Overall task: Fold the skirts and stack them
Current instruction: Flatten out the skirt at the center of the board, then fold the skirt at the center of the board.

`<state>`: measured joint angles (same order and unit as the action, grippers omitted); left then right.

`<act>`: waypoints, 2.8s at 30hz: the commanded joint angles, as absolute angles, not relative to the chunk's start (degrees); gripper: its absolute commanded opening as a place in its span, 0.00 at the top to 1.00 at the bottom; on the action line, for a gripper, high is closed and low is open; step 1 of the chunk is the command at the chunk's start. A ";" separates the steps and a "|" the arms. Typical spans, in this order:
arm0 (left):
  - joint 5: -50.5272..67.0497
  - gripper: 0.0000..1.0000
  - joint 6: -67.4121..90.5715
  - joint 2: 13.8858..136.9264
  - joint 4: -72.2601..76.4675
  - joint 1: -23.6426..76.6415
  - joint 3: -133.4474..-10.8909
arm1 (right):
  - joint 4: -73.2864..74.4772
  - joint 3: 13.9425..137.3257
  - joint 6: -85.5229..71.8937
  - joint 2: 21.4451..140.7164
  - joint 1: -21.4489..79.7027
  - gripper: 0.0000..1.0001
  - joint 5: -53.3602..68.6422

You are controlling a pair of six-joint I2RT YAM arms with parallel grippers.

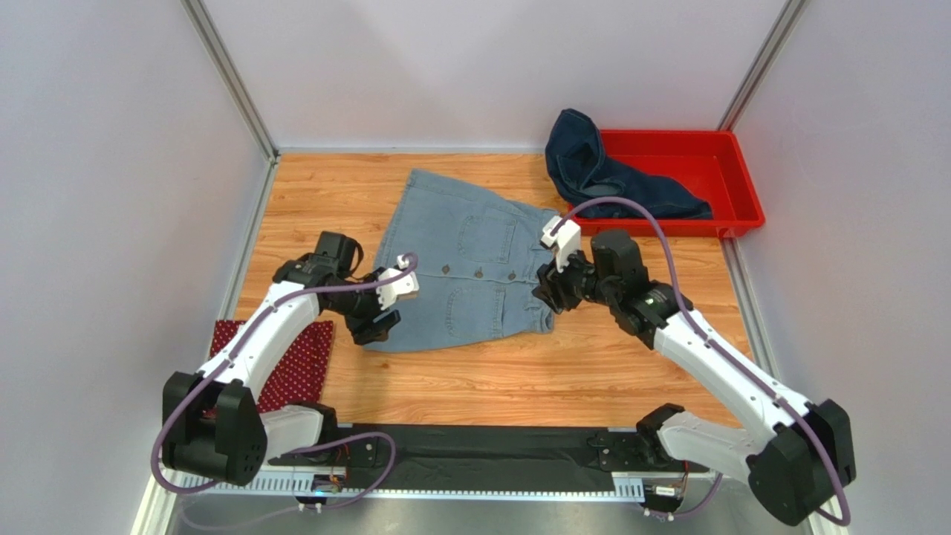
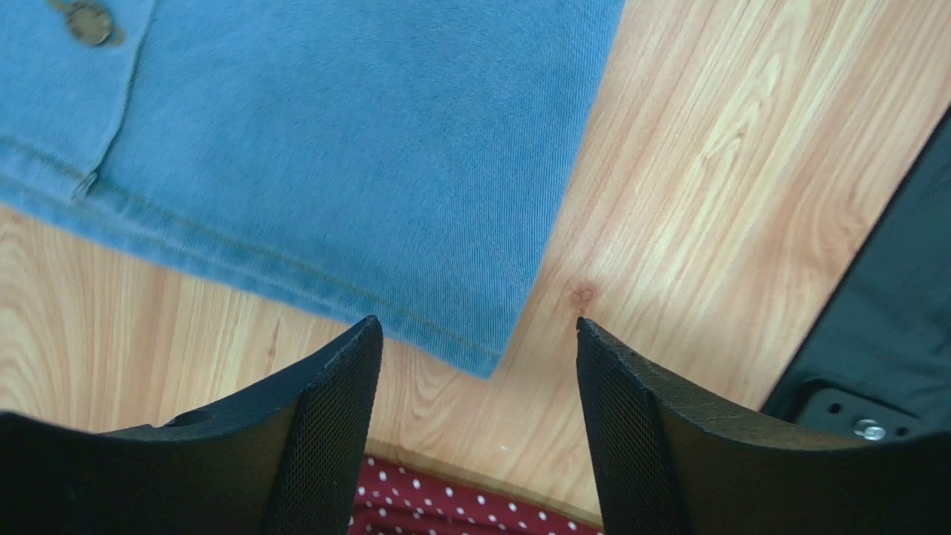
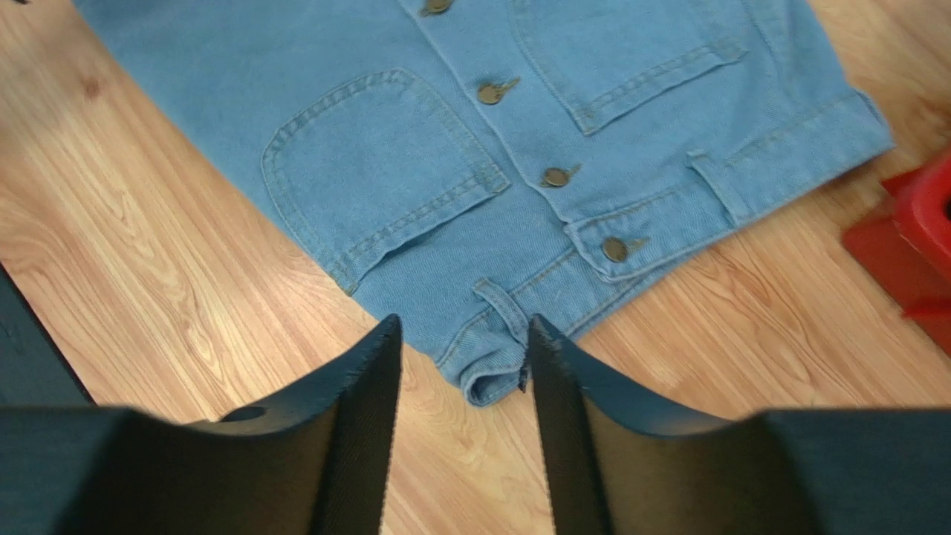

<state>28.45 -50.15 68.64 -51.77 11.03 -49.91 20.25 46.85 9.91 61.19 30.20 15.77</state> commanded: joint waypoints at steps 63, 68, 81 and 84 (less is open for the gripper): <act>17.67 1.00 -63.63 61.45 -55.09 10.73 -40.33 | 23.69 41.65 49.85 81.76 50.53 1.00 1.75; 16.35 1.00 -64.95 57.66 -68.80 8.62 -45.69 | 38.47 46.83 45.45 72.44 54.57 1.00 6.40; 9.32 1.00 -57.93 57.98 -73.50 7.82 -67.21 | 57.77 64.33 30.68 73.11 46.78 1.00 22.84; 8.53 1.00 -53.36 66.05 -62.96 8.17 -72.22 | 54.42 65.48 26.99 78.21 40.09 1.00 21.63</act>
